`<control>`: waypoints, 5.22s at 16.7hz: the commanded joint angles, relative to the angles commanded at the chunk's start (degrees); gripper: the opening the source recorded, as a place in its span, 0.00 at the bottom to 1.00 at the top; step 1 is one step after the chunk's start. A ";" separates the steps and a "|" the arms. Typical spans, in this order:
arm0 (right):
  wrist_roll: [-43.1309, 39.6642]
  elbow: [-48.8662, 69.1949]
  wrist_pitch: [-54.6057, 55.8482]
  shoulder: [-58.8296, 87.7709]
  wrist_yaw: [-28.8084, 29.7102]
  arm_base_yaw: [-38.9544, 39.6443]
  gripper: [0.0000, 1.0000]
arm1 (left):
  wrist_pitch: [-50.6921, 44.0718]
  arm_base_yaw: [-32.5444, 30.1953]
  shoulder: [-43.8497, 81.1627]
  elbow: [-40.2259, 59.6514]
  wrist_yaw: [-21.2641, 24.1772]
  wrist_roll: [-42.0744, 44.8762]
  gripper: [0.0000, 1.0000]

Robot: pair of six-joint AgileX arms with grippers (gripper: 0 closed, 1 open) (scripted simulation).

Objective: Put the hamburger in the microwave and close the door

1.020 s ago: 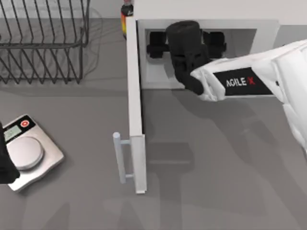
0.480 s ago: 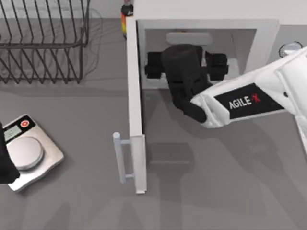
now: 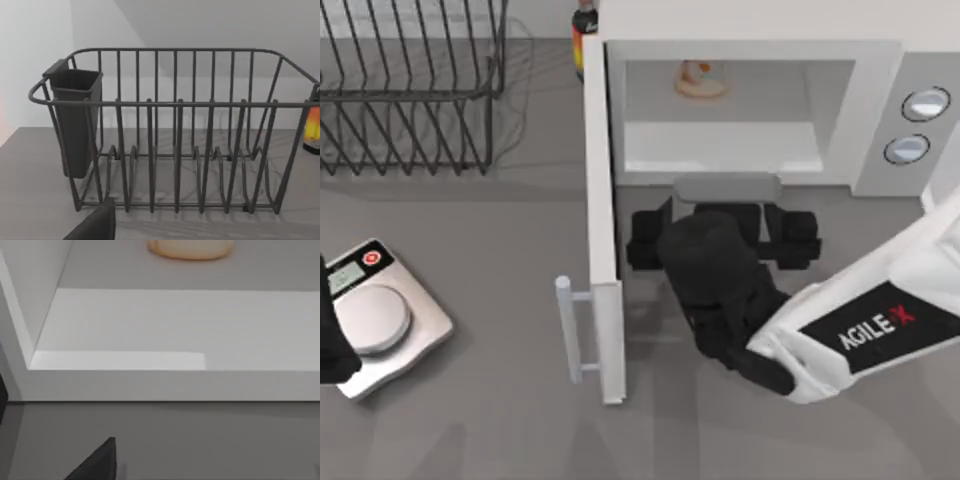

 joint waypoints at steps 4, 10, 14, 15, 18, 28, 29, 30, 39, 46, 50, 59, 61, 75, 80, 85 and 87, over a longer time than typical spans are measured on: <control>0.49 -1.71 0.95 -1.20 0.83 0.91 1.00 | 0.00 0.00 0.00 0.00 0.00 0.00 1.00; 0.40 -0.06 -3.24 -4.49 0.70 0.64 1.00 | 0.00 0.00 0.00 0.00 0.00 0.00 1.00; 0.40 2.56 -15.12 -11.82 0.58 0.53 1.00 | 0.00 0.00 0.00 0.00 0.00 0.00 1.00; 0.39 3.24 -17.69 -13.65 0.52 0.57 1.00 | 0.00 0.00 0.00 0.00 0.00 0.00 1.00; 0.37 4.56 -21.68 -17.21 0.44 0.57 1.00 | 0.00 0.00 0.00 0.00 0.00 0.00 1.00; -1.44 0.03 -22.76 -24.75 -3.67 -3.25 1.00 | 0.00 0.00 0.00 0.00 0.00 0.00 1.00; -2.10 -1.78 -23.31 -27.97 -5.18 -4.79 1.00 | 0.00 0.00 0.00 0.00 0.00 0.00 1.00; -2.84 -3.87 -23.98 -31.76 -6.88 -6.54 1.00 | 0.00 0.00 0.00 0.00 0.00 0.00 1.00; -11.85 -31.26 -34.46 -84.26 -27.56 -27.43 1.00 | 0.00 0.00 0.00 0.00 0.00 0.00 1.00; -18.43 -49.48 -40.20 -116.39 -42.74 -42.65 1.00 | 0.00 0.00 0.00 0.00 0.00 0.00 1.00; -19.85 -52.91 -40.88 -121.83 -46.08 -46.02 1.00 | 0.00 0.00 0.00 0.00 0.00 0.00 1.00; -19.85 -52.91 -40.88 -121.83 -46.08 -46.02 1.00 | 0.00 0.00 0.00 0.00 0.00 0.00 0.62; -19.85 -52.91 -40.88 -121.83 -46.08 -46.02 1.00 | 0.00 0.00 0.00 0.00 0.00 0.00 0.47; -19.85 -52.91 -40.88 -121.83 -46.08 -46.02 1.00 | 0.00 0.00 0.00 0.00 0.00 0.00 0.00; -19.85 -52.91 -40.88 -121.83 -46.08 -46.02 1.00 | -1.07 3.69 -1.40 -0.23 3.62 0.08 0.00; -19.85 -52.91 -40.88 -121.83 -46.08 -46.02 1.00 | -4.15 13.70 -5.04 -1.01 13.60 0.01 0.00; -19.85 -52.91 -40.88 -121.83 -46.08 -46.02 1.00 | -5.22 17.00 -6.26 -1.30 17.09 -0.05 0.00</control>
